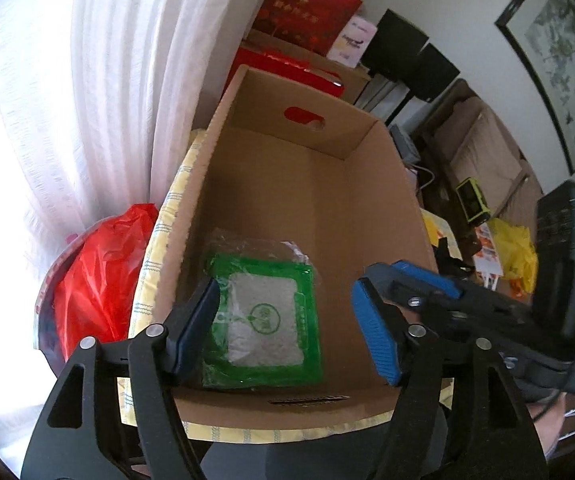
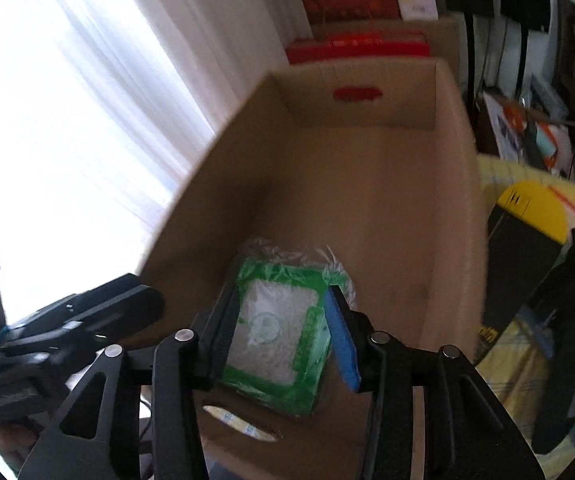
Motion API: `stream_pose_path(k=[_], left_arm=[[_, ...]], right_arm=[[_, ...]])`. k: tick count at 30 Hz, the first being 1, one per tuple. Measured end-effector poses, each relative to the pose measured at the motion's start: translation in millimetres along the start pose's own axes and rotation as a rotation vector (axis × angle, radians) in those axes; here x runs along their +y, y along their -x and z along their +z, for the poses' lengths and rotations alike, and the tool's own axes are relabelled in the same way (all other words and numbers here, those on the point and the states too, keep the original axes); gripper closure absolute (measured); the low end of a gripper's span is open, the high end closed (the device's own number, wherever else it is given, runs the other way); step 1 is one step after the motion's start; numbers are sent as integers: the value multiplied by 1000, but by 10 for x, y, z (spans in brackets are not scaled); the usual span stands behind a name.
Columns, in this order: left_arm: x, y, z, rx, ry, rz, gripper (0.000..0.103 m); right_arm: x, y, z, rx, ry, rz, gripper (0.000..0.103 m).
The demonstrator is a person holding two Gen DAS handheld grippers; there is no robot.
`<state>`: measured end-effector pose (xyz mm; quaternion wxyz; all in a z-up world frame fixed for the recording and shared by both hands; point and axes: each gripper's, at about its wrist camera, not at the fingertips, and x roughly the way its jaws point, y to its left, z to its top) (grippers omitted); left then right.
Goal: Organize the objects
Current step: 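Open the left gripper to release the bag and withdraw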
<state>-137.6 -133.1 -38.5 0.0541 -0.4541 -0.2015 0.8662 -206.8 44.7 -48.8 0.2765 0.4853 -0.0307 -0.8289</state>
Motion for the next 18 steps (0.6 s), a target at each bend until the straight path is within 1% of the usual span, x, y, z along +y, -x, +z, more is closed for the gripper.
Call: stream_pose_path(k=[3, 5, 8, 13, 15, 16, 17, 18], left_arm=[[-90, 51, -12, -21, -24, 16, 30], [-154, 87, -19, -37, -40, 28, 29], [-234, 127, -40, -63, -68, 51, 24], [-375, 109, -88, -67, -112, 74, 23], [-425, 97, -104, -68, -124, 79, 22], [-457, 92, -115, -68, -131, 78, 20], [-479, 90, -123, -69, -135, 77, 15], [-498, 92, -129, -72, -139, 75, 13]], right_arm=[[8, 205, 24, -42, 21, -19, 47], [-17, 320, 18, -65, 25, -32, 44], [-65, 427, -20, -87, 29, -77, 43], [-157, 563, -153, -105, 36, -156, 37], [-205, 609, -203, -113, 31, -173, 34], [-232, 635, -228, -114, 28, -177, 33], [-260, 660, -246, -117, 25, -182, 30], [-279, 689, -265, -122, 23, -188, 26]])
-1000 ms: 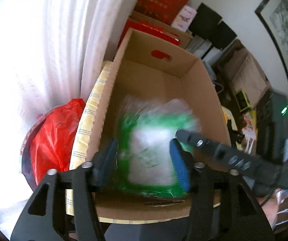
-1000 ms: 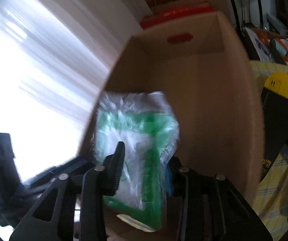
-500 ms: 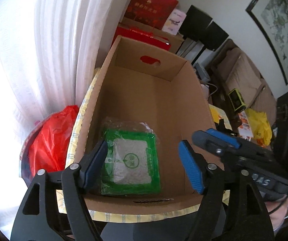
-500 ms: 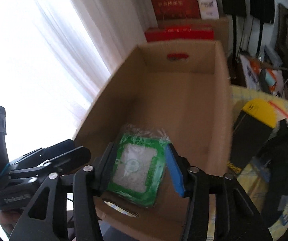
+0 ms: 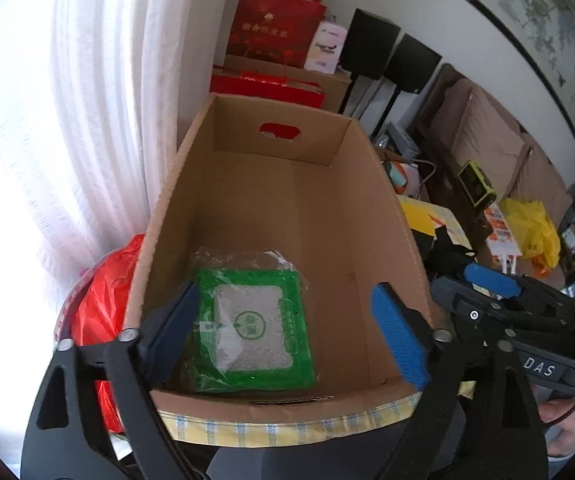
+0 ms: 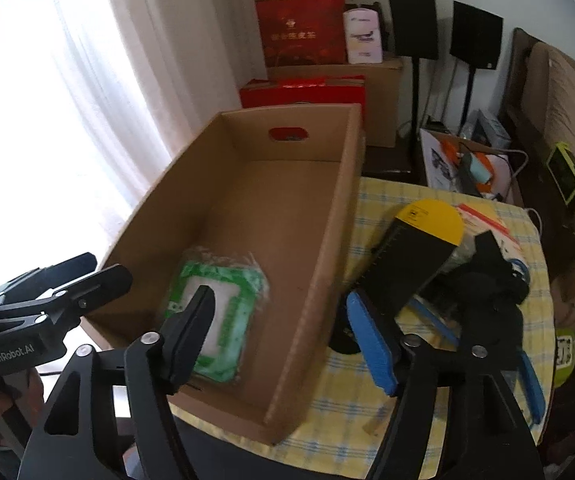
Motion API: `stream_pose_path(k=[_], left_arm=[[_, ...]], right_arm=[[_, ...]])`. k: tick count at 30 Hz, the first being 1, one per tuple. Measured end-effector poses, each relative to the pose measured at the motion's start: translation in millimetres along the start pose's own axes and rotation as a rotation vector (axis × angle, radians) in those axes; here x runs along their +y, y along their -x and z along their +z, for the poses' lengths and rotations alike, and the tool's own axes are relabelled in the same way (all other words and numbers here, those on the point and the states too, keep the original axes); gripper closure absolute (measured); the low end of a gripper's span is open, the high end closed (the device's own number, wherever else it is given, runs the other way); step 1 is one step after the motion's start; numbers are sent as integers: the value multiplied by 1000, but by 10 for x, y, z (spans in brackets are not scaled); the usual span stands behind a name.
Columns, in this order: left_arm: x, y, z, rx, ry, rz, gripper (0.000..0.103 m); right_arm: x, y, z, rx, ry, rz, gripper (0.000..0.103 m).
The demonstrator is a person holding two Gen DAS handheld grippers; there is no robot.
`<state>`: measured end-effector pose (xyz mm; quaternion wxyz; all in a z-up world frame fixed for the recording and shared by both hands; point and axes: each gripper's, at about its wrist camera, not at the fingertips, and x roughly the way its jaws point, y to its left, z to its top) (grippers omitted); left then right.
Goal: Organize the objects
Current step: 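Open the left gripper to release the bag and withdraw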
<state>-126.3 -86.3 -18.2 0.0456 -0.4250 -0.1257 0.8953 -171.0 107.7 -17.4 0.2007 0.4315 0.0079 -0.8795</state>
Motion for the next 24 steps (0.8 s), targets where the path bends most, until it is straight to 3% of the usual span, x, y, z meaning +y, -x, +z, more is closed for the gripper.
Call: stream_pose_path(k=[6, 9, 11, 24], left_arm=[[-154, 10, -43, -11, -26, 20, 10], [-198, 12, -51, -8, -22, 8, 5], [-243, 18, -62, -10, -29, 7, 0], [-617, -67, -162, 10, -105, -4, 0]], right_arm=[[-138, 129, -70, -30, -17, -35, 14], [-187, 167, -89, -39, -26, -37, 1], [-225, 195, -109, -44, -32, -42, 0], [-597, 343, -302, -53, -77, -104, 0]])
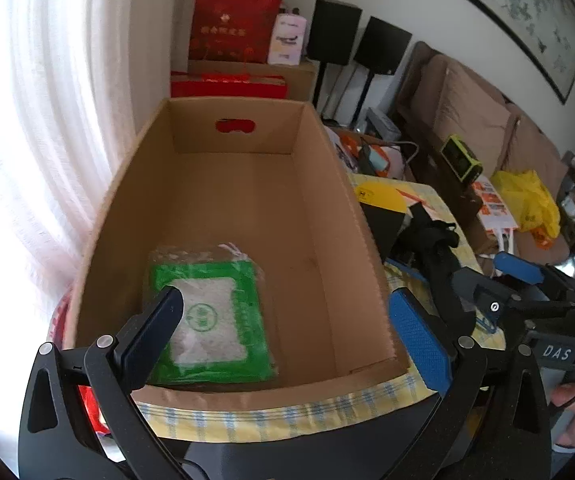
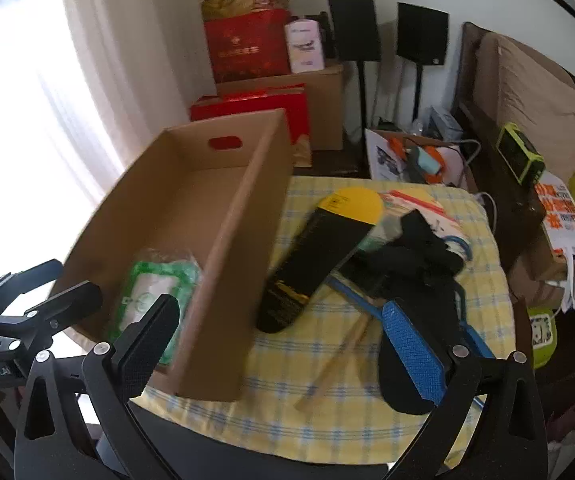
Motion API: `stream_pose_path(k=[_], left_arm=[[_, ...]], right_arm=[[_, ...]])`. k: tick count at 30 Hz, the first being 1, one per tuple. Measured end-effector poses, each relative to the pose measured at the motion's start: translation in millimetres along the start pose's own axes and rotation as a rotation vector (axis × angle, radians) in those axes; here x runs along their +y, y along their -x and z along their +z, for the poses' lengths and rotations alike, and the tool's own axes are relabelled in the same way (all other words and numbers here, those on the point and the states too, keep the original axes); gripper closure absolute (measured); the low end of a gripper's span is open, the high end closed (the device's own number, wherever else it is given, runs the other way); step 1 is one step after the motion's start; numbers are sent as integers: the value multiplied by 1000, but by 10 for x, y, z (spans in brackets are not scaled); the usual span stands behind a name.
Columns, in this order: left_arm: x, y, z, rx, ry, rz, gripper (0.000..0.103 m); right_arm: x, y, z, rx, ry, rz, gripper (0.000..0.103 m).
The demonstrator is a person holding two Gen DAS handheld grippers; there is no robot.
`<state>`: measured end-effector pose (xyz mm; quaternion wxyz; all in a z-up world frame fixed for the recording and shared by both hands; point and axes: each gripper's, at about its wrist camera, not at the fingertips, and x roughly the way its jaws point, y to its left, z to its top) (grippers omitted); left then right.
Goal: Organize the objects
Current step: 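Open the left gripper to release the bag and withdraw, then move the left gripper to the black strap bag on the table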
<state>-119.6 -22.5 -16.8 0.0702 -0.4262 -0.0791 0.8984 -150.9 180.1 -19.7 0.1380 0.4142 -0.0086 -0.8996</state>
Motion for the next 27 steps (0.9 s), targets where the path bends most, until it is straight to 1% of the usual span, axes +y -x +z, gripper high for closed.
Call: stream_pose_path(k=[3, 6, 7, 13, 17, 19, 24, 27], left_arm=[[-93, -33, 0, 11, -8, -16, 0], [-199, -15, 1, -2, -2, -86, 0], [-249, -14, 0, -4, 5, -123, 0], [-541, -136, -37, 41, -15, -188, 0], [-741, -208, -66, 51, -35, -210, 0], [-864, -242, -76, 55, -56, -211, 0], [-1115, -301, -79, 48, -110, -200, 1], [-1261, -353, -100, 55, -137, -204, 6]], right_arm=[[-179, 57, -39, -3, -28, -11, 0], [-385, 124, -78, -7, -55, -34, 0], [-467, 148, -91, -8, -65, -42, 0], [-953, 282, -201, -17, -163, -70, 0], [-1233, 346, -280, -21, -215, -90, 0], [-1372, 364, -334, -20, -243, -95, 0], [-1576, 371, -448, -13, -282, -123, 1], [-1692, 344, -509, -7, -306, -125, 3]])
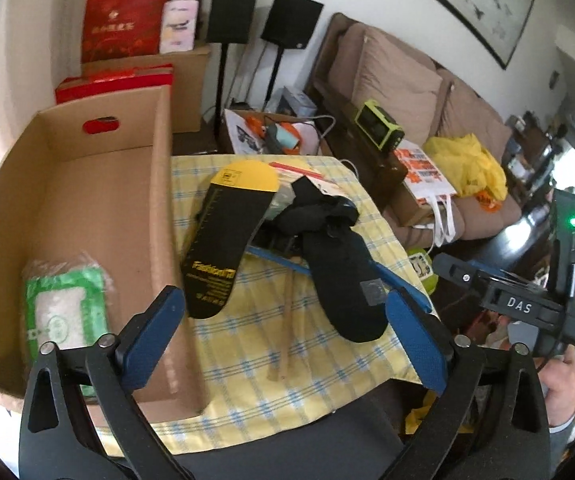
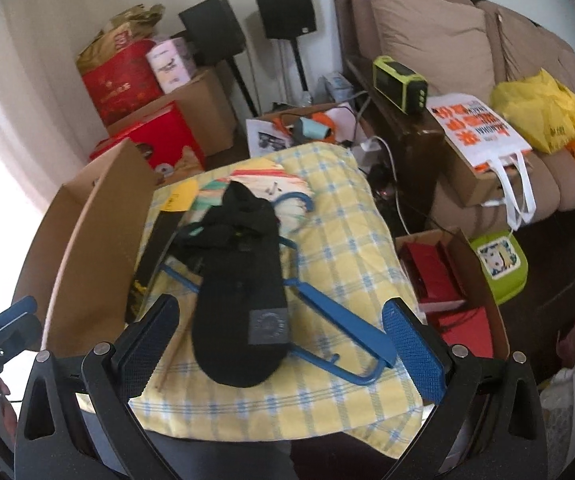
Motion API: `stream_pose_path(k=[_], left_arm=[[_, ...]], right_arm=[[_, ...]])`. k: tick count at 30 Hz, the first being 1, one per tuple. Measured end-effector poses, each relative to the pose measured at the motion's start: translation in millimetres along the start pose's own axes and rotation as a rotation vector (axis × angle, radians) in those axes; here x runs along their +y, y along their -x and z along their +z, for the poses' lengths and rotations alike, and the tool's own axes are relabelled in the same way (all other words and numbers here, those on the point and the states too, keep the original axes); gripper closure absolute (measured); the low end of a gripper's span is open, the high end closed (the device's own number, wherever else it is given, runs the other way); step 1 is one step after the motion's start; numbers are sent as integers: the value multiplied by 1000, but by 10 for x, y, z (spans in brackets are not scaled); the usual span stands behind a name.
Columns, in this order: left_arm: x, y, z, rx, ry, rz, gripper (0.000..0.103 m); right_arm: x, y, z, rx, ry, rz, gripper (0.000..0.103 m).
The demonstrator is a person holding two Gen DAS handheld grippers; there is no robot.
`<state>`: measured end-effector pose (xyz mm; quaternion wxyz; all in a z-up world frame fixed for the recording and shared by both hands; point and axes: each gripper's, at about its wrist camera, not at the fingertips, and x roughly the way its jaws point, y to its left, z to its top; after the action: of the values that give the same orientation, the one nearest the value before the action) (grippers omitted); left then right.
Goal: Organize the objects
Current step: 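Move the left gripper to the black strap bag on the table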
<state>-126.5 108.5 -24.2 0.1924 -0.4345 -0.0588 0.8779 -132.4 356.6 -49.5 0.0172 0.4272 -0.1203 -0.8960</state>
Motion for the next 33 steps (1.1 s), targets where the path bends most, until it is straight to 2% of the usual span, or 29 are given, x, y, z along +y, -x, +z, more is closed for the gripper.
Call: stream_pose_path(k=[4, 6, 10, 15, 17, 20, 28, 33], left_arm=[[-171, -148, -14, 28, -34, -3, 13], [-238, -207, -28, 34, -45, -5, 23], [-386, -384, -63, 69, -73, -20, 36], [-543, -575, -133, 113, -101, -31, 50], [-579, -684, -160, 138, -100, -38, 53], [-571, -843, -194, 173, -75, -42, 53], [-417, -1165, -279, 243, 12, -50, 53], [-384, -1277, -311, 261, 31, -54, 53]], right_arm=[[-146, -48, -56, 17, -32, 12, 10], [-198, -77, -86, 27, -40, 16, 14], [-268, -160, -147, 55, -59, 38, 22], [-315, -270, -189, 87, -74, 75, 45], [-301, -310, -205, 94, -66, 87, 49], [-282, -382, -212, 105, -67, 99, 49], [-316, -652, -237, 163, -131, 200, 49], [-337, -776, -253, 187, -165, 247, 52]])
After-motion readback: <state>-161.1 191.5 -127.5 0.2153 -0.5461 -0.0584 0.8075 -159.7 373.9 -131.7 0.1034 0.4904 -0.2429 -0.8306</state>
